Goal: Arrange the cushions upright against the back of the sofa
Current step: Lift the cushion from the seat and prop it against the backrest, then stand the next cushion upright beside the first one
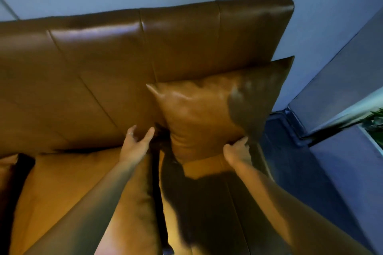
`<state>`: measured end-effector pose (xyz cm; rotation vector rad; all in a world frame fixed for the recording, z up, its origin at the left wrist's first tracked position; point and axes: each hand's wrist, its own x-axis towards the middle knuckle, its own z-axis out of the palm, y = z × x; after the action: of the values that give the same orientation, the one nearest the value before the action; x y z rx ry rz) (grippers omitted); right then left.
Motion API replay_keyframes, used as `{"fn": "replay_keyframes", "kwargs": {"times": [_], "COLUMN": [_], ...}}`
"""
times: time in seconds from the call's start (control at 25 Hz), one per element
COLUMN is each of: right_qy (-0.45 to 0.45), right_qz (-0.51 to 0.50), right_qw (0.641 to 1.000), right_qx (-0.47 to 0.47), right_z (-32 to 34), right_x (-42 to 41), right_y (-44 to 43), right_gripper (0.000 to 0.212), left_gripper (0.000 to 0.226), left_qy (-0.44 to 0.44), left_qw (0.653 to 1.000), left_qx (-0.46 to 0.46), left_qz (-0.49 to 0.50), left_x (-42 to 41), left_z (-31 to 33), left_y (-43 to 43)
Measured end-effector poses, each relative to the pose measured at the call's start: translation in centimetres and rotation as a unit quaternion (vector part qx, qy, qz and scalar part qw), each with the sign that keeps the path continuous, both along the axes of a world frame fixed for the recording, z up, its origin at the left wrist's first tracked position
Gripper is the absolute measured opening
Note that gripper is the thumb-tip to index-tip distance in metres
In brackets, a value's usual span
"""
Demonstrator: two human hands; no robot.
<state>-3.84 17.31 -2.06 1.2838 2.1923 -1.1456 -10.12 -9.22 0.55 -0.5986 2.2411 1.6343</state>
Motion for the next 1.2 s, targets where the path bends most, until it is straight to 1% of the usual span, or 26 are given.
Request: {"fn": "replay_keyframes", "kwargs": {"times": [0.08, 0.16, 0.24, 0.32, 0.44, 0.48, 0.56, 0.64, 0.68, 0.72, 0.8, 0.84, 0.92, 1.0, 1.08, 1.16, 1.2], "right_qy": [-0.071, -0.09, -0.085, -0.079, -0.061, -0.052, -0.044, -0.039, -0.03, -0.013, 0.016, 0.022, 0.043, 0.066, 0.08, 0.096, 0.107], "right_qz": [0.087, 0.15, 0.187, 0.2, 0.172, 0.159, 0.134, 0.105, 0.089, 0.071, 0.001, -0.032, -0.071, -0.096, -0.106, -0.1, -0.094], "right_qw": [0.994, 0.985, 0.978, 0.974, 0.974, 0.977, 0.985, 0.991, 0.992, 0.991, 0.981, 0.973, 0.962, 0.955, 0.95, 0.948, 0.944], "right_qx": [0.011, -0.001, -0.033, -0.073, -0.133, -0.134, -0.098, -0.075, -0.089, -0.116, -0.193, -0.226, -0.262, -0.274, -0.281, -0.288, -0.297], "right_z": [-0.7, -1.5, -2.7, -3.8, -4.9, -5.4, -6.5, -7.5, -7.8, -8.3, -8.6, -8.8, -8.7, -7.9, -6.4, -4.9, -3.9], "right_x": [0.3, 0.5, 0.5, 0.2, -0.5, -0.8, -1.5, -2.0, -2.0, -2.2, -2.4, -2.6, -2.9, -2.8, -2.6, -2.7, -3.0], "right_y": [-4.0, -8.2, -13.1, -18.2, -25.0, -26.6, -29.5, -30.8, -30.9, -30.5, -29.3, -28.9, -28.5, -28.4, -28.5, -28.2, -28.2], "right_gripper": [0.061, 0.053, 0.055, 0.064, 0.078, 0.081, 0.088, 0.096, 0.098, 0.099, 0.103, 0.104, 0.101, 0.105, 0.108, 0.112, 0.119], "left_gripper": [0.072, 0.071, 0.067, 0.066, 0.065, 0.066, 0.067, 0.069, 0.069, 0.069, 0.067, 0.068, 0.068, 0.059, 0.053, 0.057, 0.059], "left_qy": [-0.013, -0.029, -0.041, -0.045, -0.061, -0.069, -0.093, -0.117, -0.136, -0.151, -0.171, -0.168, -0.164, -0.158, -0.137, -0.108, -0.086], "left_qw": [0.999, 0.995, 0.991, 0.988, 0.984, 0.984, 0.982, 0.982, 0.981, 0.981, 0.979, 0.979, 0.977, 0.977, 0.978, 0.981, 0.984], "left_qx": [-0.039, -0.09, -0.117, -0.134, -0.158, -0.155, -0.145, -0.11, -0.082, -0.053, 0.011, 0.034, 0.049, 0.041, 0.03, 0.025, 0.026], "left_qz": [0.013, 0.028, 0.046, 0.056, 0.057, 0.061, 0.079, 0.101, 0.11, 0.111, 0.107, 0.111, 0.125, 0.139, 0.155, 0.157, 0.154], "left_x": [0.8, 1.5, 2.4, 3.2, 3.7, 3.6, 3.6, 4.0, 4.3, 4.6, 5.1, 5.0, 4.5, 4.1, 3.9, 3.4, 2.9], "left_z": [-1.2, -2.3, -3.1, -3.7, -4.6, -4.8, -5.5, -6.4, -7.0, -7.5, -8.1, -8.2, -8.5, -8.2, -7.6, -6.5, -5.5], "left_y": [-5.0, -9.8, -14.6, -18.8, -24.6, -26.0, -29.2, -31.5, -32.2, -32.7, -32.9, -33.1, -33.4, -33.8, -34.4, -34.8, -34.7]}}
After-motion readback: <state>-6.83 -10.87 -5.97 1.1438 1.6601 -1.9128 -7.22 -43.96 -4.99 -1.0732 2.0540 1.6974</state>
